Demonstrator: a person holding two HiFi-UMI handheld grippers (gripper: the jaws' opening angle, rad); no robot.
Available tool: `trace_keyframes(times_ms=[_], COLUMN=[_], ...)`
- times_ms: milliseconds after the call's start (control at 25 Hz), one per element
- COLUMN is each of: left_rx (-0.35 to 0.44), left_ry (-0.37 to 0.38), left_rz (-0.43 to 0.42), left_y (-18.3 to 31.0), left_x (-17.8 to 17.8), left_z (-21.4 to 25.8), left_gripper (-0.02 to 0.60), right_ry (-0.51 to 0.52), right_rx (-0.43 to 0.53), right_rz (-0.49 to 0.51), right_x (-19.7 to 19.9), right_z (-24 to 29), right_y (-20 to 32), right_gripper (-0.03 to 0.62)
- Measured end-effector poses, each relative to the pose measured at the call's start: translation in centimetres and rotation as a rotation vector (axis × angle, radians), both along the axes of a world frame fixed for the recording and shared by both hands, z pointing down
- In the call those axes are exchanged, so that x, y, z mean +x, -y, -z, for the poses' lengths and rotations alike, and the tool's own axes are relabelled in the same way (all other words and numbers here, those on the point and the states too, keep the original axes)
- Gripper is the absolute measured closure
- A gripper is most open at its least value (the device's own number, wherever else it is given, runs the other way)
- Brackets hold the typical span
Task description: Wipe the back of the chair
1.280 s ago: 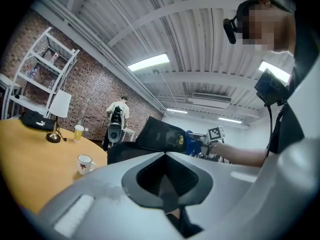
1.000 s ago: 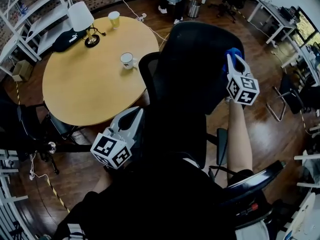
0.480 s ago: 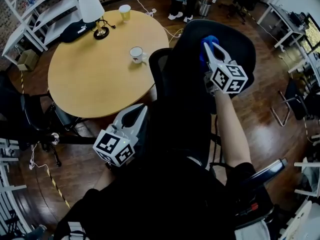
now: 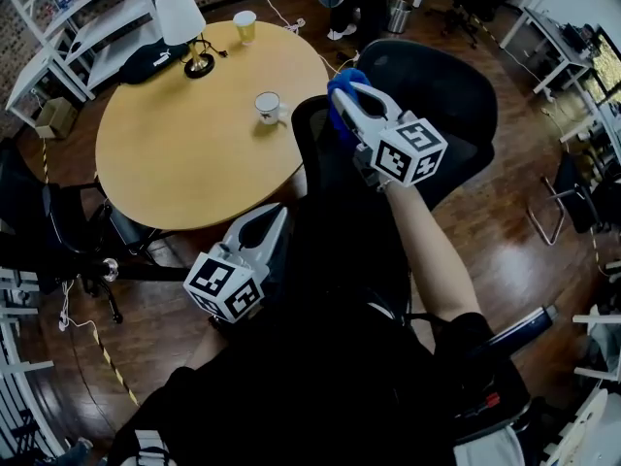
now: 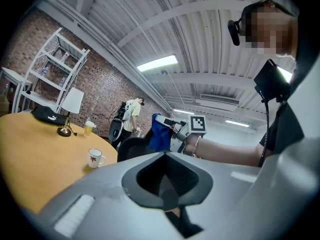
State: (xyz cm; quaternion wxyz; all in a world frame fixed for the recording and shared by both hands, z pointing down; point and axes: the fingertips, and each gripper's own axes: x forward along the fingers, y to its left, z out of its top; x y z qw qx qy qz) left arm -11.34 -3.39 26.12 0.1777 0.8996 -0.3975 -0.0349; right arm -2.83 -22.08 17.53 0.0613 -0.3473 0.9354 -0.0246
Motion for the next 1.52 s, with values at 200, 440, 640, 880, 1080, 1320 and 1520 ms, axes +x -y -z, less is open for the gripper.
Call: trace_keyframes(times_ms=[200, 440, 640, 880, 1080, 1320, 1520], left_rx=[0.008, -0.036, -0.043, -0.042, -0.063, -0.067, -0.081], left_ry=[-0.002, -0.016, -0.011, 0.026, 0.028, 0.051, 0.050], left_rz=[-0.017, -0.045, -0.063, -0.059, -0.009, 0.038, 0.078], left_y=[0.0, 0.7, 0.9, 0.4, 0.1, -0.9, -1.1], left_x=[0.4, 0.7, 1.9, 2.1, 1.2, -0.2, -1.8], left_z=[0.1, -1.6, -1.4, -1.2, -1.1, -1.3, -1.8], left_gripper=[0.575, 0.575, 0.575, 0.575, 0.575, 0.575, 0.575], right_ry=[0.072, 0.110, 0.015, -0.310, -0.375, -0.294, -0.156], right_rx=[0.156, 0.220, 0.205, 0.212, 0.240, 0.232, 0.211], right_rz=[-0.048, -0.269, -0.529, -0.777, -0.787, -0.759, -0.571], right_x=[1.5, 12.3, 23.1, 31.4, 28.7, 24.1, 17.3], right_z=[3.0, 4.9, 2.4, -2.3, -2.4, -2.7, -3.0], right_y=[-4.7, -8.9, -9.3, -4.9, -1.6, 1.4, 3.2], right_gripper=[0.546, 0.546, 0.546, 0.546, 0.546, 0.546, 0.546])
